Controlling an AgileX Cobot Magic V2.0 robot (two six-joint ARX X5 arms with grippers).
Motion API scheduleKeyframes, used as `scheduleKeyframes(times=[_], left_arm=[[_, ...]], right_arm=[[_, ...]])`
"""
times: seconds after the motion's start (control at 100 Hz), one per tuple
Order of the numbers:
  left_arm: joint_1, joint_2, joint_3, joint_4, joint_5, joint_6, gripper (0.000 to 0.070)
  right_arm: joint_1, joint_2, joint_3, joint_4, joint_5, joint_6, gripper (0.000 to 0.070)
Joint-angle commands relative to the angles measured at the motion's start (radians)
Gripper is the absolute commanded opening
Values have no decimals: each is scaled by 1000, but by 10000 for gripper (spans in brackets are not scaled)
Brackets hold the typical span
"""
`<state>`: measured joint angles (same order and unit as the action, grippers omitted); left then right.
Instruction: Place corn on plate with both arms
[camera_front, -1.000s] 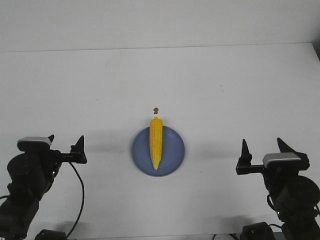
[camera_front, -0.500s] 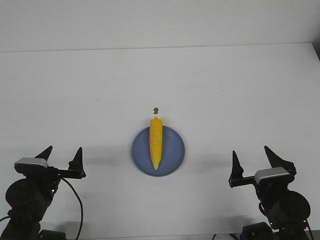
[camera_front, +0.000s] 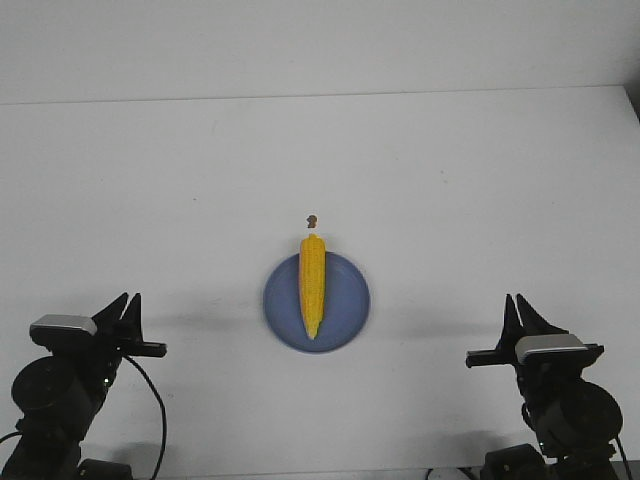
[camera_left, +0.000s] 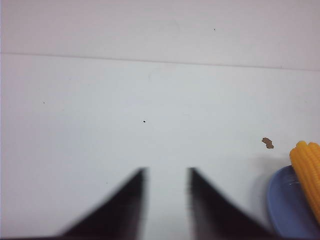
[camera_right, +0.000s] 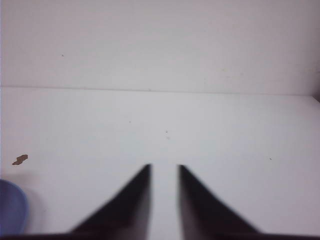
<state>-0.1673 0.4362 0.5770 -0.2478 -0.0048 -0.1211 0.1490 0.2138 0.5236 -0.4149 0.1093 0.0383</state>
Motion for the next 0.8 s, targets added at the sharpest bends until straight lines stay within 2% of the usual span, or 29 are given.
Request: scheduleKeyframes(times=[0.0,0.79], left_arm=[[0,1,10,7,-5,5,9],[0,-8,11,11,-3,4,12]], right_arm=[[1,1,9,10,3,-3,0],[1,1,9,11,3,-3,0]])
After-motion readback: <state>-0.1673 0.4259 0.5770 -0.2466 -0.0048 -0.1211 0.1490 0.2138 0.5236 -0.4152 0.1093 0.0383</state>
